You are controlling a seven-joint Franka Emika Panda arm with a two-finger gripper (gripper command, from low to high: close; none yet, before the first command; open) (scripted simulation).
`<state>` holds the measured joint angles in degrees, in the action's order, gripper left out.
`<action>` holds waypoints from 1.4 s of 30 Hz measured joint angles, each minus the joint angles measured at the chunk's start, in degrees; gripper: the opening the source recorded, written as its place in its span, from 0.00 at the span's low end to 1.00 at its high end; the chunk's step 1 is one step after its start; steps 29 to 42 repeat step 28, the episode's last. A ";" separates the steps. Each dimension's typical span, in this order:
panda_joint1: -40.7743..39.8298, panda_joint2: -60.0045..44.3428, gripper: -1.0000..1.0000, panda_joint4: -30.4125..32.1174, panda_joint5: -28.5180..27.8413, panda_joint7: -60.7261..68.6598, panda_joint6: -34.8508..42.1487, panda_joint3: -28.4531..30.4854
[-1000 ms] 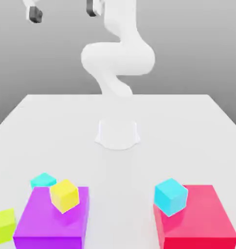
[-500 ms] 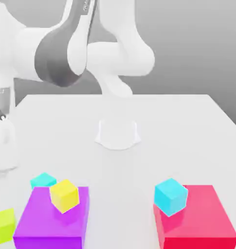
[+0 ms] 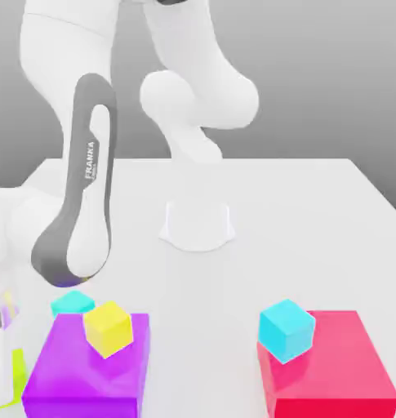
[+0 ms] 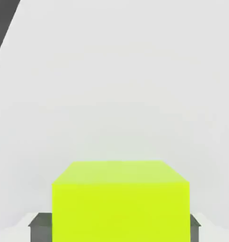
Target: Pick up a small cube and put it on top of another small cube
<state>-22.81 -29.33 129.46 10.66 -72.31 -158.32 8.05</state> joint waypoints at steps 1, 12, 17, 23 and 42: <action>0.13 0.55 0.00 0.13 -0.16 -0.13 0.45 0.18; 2.41 22.03 0.00 14.59 -8.68 -3.47 7.07 5.21; 0.82 32.61 0.00 24.87 -13.18 -4.45 7.11 5.81; 1.19 31.95 0.00 30.58 -11.96 -2.32 0.77 6.09; 1.22 26.09 1.00 30.57 -7.89 0.58 -4.90 5.23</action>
